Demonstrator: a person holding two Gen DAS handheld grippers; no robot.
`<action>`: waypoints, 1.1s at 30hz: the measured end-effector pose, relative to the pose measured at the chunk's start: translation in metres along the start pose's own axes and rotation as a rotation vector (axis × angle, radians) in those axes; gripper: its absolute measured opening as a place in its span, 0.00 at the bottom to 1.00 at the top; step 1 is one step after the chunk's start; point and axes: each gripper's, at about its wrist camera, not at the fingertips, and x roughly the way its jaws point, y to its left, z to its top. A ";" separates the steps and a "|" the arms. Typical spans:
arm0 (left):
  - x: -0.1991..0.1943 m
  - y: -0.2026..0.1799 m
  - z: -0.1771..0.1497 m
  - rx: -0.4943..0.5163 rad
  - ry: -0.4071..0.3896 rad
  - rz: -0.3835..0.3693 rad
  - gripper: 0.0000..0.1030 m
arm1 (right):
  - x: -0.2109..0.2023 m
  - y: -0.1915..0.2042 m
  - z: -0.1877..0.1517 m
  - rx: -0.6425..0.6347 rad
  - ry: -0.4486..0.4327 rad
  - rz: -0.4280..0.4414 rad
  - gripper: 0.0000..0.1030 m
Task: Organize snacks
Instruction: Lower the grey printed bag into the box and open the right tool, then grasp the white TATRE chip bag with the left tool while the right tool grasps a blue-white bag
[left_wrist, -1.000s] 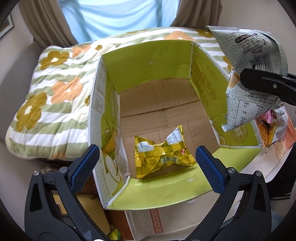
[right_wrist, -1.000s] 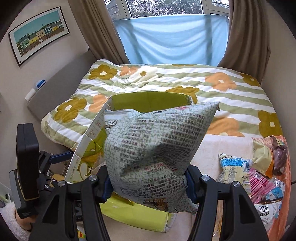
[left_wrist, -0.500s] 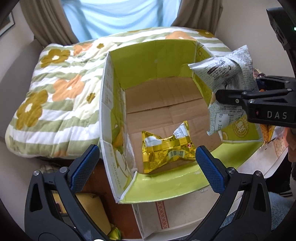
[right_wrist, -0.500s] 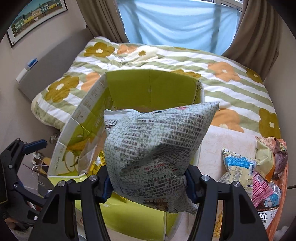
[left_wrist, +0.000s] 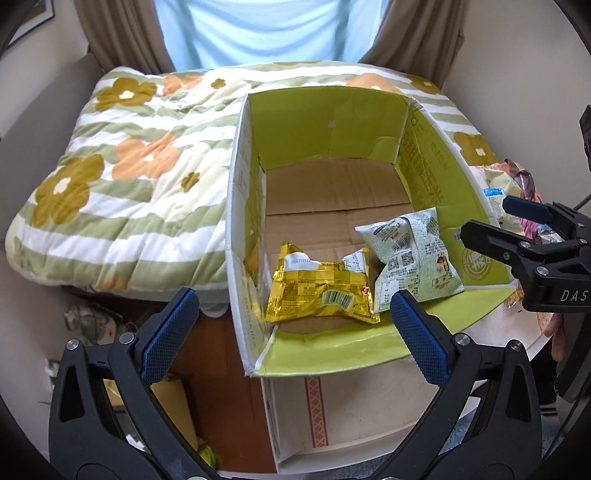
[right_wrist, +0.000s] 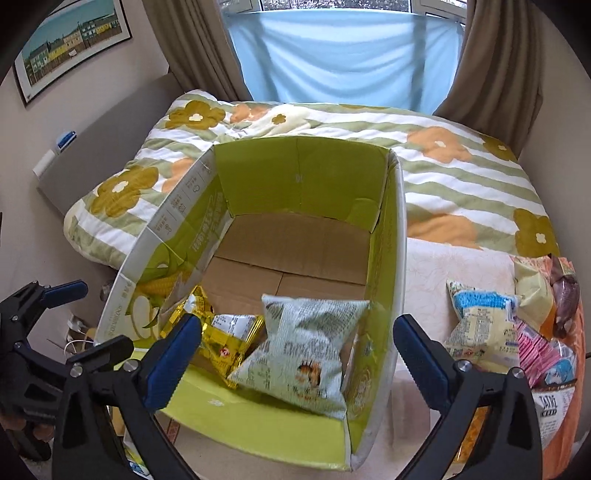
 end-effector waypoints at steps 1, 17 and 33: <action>-0.002 0.000 -0.002 -0.002 -0.003 -0.005 0.99 | -0.002 0.000 -0.001 0.006 0.005 0.001 1.00; -0.041 -0.072 -0.022 0.075 -0.096 -0.195 0.99 | -0.102 -0.018 -0.053 0.113 -0.144 -0.104 1.00; -0.039 -0.260 -0.012 0.163 -0.076 -0.284 0.99 | -0.182 -0.195 -0.096 0.333 -0.219 -0.291 1.00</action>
